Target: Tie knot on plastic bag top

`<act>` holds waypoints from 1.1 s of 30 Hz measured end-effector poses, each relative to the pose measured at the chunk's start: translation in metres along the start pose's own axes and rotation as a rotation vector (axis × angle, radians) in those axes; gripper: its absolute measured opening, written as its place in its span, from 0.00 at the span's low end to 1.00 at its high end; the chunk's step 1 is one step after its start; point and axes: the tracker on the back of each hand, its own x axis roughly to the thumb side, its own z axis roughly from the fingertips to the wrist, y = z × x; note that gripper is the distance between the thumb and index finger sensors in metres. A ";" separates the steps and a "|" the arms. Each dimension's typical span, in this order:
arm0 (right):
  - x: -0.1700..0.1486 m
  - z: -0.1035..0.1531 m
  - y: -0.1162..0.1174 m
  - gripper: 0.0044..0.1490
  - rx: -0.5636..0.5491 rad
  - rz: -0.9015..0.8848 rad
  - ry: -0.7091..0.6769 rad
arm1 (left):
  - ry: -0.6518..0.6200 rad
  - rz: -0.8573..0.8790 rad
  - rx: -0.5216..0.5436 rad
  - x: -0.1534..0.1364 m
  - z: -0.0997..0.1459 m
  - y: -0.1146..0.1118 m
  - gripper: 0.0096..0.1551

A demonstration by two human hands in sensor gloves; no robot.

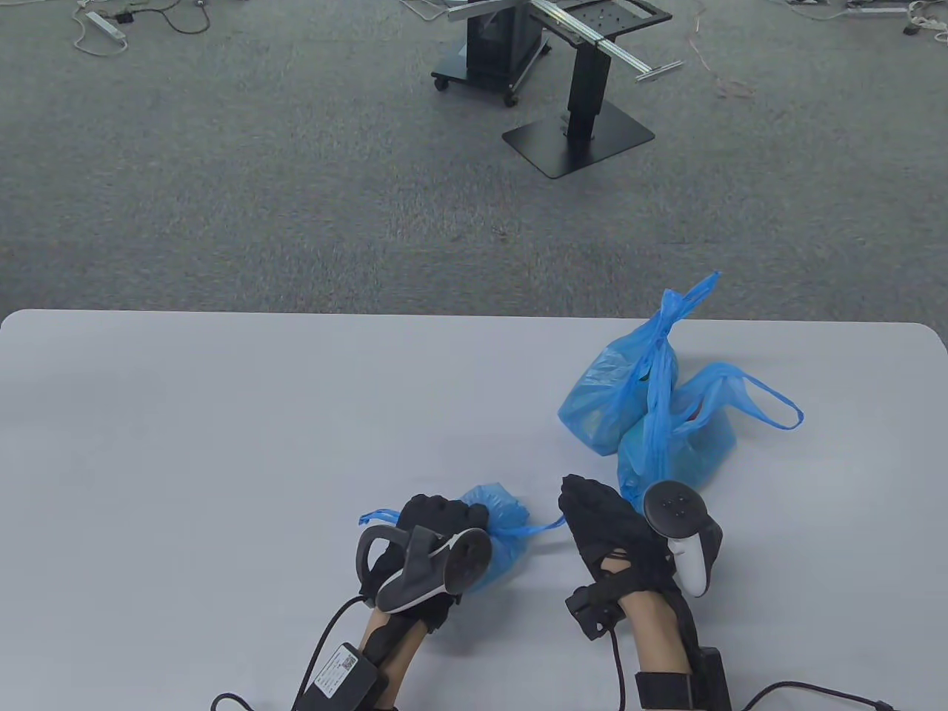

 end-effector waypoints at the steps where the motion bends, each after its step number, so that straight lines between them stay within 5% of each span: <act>1: 0.001 0.000 0.001 0.39 -0.003 0.004 -0.003 | 0.014 0.019 0.009 -0.005 -0.002 0.007 0.25; 9: 0.008 0.001 0.013 0.40 0.005 0.114 -0.015 | 0.216 0.070 0.140 -0.063 -0.023 0.061 0.25; 17: 0.016 0.003 0.027 0.39 0.023 0.228 -0.040 | 0.477 0.047 0.207 -0.135 -0.057 0.078 0.26; 24: 0.018 0.002 0.032 0.39 0.030 0.286 -0.039 | 0.644 0.040 0.200 -0.195 -0.087 0.059 0.29; 33: 0.021 0.002 0.040 0.39 0.046 0.353 -0.041 | 0.750 0.073 0.111 -0.245 -0.114 -0.002 0.30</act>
